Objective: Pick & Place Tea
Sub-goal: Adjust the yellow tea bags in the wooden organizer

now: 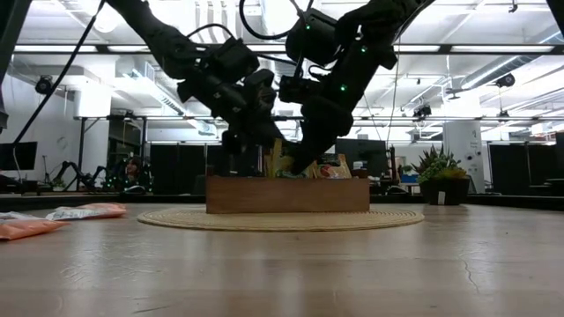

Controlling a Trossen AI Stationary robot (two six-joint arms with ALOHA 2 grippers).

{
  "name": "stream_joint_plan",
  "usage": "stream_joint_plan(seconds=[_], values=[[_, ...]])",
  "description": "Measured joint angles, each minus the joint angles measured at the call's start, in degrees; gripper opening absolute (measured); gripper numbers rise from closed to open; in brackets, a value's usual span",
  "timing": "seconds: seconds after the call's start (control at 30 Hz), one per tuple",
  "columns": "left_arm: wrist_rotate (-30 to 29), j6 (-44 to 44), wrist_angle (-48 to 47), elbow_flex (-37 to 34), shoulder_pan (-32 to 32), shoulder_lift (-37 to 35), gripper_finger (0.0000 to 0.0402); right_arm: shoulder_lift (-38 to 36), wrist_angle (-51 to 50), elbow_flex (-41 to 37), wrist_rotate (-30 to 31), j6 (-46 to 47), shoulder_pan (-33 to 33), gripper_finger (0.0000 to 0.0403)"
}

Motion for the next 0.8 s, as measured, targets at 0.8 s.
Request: stream_joint_plan(seconds=[0.8], values=[[1.1, 1.5, -5.7, 3.9, 0.4, -0.4, 0.0, -5.3, -0.7, 0.4, -3.7, 0.7, 0.3, 0.0008]])
